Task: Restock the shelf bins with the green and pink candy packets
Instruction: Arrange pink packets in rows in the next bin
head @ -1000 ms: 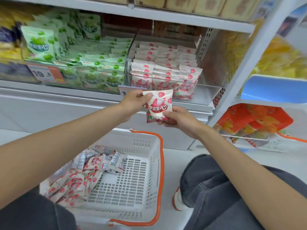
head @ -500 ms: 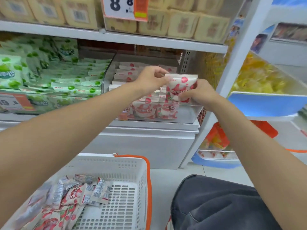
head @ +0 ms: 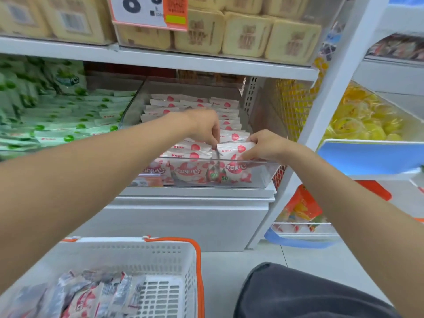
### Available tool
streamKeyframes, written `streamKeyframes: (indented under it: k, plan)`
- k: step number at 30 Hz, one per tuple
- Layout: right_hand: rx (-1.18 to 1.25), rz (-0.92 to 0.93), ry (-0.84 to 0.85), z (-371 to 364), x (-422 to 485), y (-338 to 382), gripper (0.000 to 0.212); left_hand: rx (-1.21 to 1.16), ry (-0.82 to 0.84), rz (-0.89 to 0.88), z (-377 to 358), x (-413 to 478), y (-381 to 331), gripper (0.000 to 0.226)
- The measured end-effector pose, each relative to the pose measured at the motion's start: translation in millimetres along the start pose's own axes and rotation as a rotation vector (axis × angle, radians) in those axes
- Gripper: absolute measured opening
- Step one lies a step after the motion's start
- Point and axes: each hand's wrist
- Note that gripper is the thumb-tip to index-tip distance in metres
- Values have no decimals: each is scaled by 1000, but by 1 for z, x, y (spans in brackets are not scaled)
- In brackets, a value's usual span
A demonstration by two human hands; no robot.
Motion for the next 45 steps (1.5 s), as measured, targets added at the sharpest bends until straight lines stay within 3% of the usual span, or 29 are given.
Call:
streamKeyframes:
  k: [3, 5, 8, 11, 12, 13, 15, 16, 17, 19, 21, 28, 32, 36, 37, 39, 41, 42, 44, 45]
  plan:
    - [33, -53, 37, 3, 1, 0, 55, 30, 46, -18, -5, 7, 0, 15]
    - [79, -81, 67, 4, -1, 3, 63, -52, -44, -49, -7, 10, -1, 15]
    - [176, -113, 66, 1, -3, 8, 55, -185, -205, -99, -15, 10, -4, 15]
    - [224, -100, 15, -13, -5, 11, 27, -292, -185, -72, -28, 7, 2, 17]
    - [193, -98, -13, -17, -7, 12, 25, -324, -194, -79, -30, 4, 3, 27]
    - [150, -106, -33, -18, -9, 15, 35, -340, -202, -88, -32, 0, 4, 39]
    - [104, -149, -34, -16, -11, 19, 88, -216, -208, -89, -34, -9, 3, 43]
    - [102, -181, -1, -13, -12, 22, 95, -66, -212, -75, -36, -15, 2, 44]
    - [115, -209, 46, -9, -11, 23, 83, 66, -213, -66, -37, -21, 1, 53]
    - [147, -249, 131, -5, -5, 24, 37, 152, -198, -70, -39, -33, -1, 73]
    - [203, -290, 211, -8, -3, 24, 18, 185, -150, -71, -44, -39, 1, 91]
    - [512, -325, 368, 6, 5, 17, 50, 238, -220, -62, -59, -40, 3, 104]
    - [730, -232, 404, -3, 16, 17, 44, 239, -245, -47, -61, -39, 4, 111]
    - [656, -169, 407, -11, 17, 20, 48, 279, -263, -60, -59, -40, 3, 110]
    - [652, -167, 335, -12, 15, 22, 45, 277, -283, -73, -58, -41, 3, 109]
    - [543, -141, 18, -18, 11, 27, 44, 256, -397, -118, -58, -50, 0, 99]
    - [338, -9, -366, -29, 3, 30, 45, 187, -642, -195, -64, -63, -4, 63]
    - [254, 127, -526, -37, -7, 33, 34, 107, -779, -213, -69, -73, -6, 38]
    - [186, 383, -684, -57, -35, 40, 9, -153, -879, -158, -87, -98, -3, 6]
    - [192, 460, -685, -71, -48, 42, 6, -299, -827, -86, -100, -113, 2, 6]
Point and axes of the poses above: each hand's wrist, its own x-axis towards the middle knuckle, its own z-axis out of the back of the hand, y = z × x, and after that the axes turned 7 degrees about -z, right-handed
